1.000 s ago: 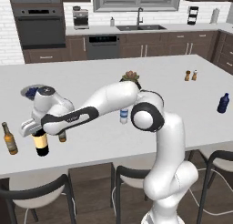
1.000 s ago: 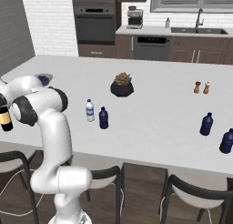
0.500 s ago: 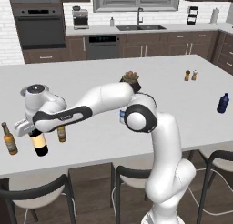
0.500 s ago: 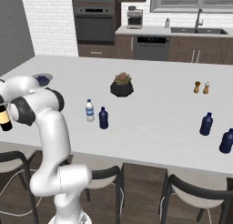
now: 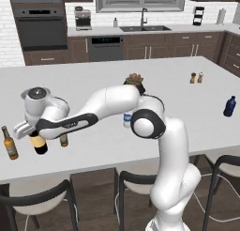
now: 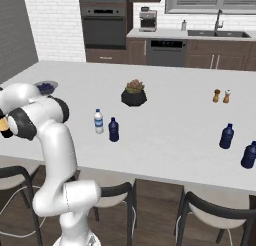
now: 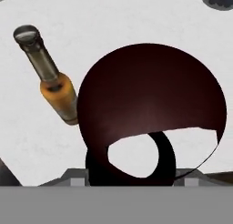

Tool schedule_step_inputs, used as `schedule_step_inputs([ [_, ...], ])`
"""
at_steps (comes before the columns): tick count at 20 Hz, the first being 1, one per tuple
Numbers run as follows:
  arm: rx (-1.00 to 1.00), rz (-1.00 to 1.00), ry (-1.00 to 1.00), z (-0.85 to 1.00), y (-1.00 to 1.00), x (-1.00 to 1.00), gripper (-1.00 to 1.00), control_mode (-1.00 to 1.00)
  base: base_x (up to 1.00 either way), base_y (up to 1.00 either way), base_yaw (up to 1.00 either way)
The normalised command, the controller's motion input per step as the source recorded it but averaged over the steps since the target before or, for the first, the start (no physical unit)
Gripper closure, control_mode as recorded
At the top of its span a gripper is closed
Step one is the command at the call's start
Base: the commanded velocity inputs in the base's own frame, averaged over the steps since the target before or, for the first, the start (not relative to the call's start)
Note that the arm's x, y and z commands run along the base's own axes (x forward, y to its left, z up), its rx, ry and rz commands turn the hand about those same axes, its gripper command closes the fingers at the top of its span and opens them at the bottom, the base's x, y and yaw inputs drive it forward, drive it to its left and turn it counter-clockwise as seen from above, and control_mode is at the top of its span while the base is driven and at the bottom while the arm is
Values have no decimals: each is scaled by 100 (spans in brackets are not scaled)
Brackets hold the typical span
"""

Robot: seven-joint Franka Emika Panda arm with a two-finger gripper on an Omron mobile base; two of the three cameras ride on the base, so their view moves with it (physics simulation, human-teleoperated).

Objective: Move the plastic bottles in the middle to the plastics group, and the glass bottles in the middle to the glass group.

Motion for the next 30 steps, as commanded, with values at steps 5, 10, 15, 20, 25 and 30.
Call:
schedule_step_inputs([
  [5,25,0,-5,0,-38,0,100,-100,0,0,0],
  [10,5,0,7,0,-5,0,100,-100,0,0,0],
  [15,0,0,0,-4,0,0,100,-100,0,0,0],
  [20,0,0,0,0,0,0,-100,-100,0,0,0],
  [25,0,0,0,0,0,0,-100,-100,0,0,0],
  [30,0,0,0,0,0,-2,-100,-100,0,0,0],
])
